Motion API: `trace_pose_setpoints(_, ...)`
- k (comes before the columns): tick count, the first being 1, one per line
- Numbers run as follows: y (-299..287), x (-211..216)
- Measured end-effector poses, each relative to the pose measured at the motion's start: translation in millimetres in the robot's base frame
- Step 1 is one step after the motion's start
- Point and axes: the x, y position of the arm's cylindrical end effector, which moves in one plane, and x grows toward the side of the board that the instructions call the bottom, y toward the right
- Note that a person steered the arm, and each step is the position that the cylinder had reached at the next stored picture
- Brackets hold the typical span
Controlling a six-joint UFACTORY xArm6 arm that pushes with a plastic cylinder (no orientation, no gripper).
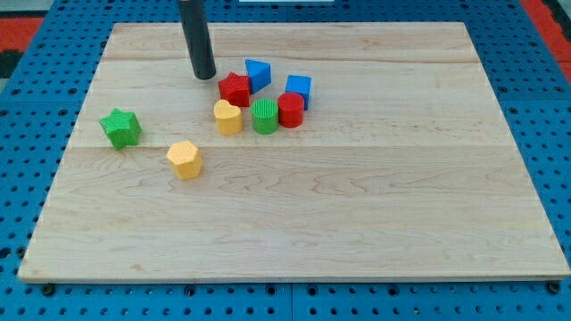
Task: Nudge the red star into the yellow heart
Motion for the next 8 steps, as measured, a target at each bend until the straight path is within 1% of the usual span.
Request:
trace_pose_setpoints(2, 6, 24)
trace_pose_setpoints(3, 6, 29)
trace_pose_setpoints(4, 6, -10)
trace_pose_setpoints(5, 16, -19)
trace_pose_setpoints(6, 35, -5)
trace_pose_setpoints(7, 39, 17)
trace_pose_setpoints(8, 39, 29)
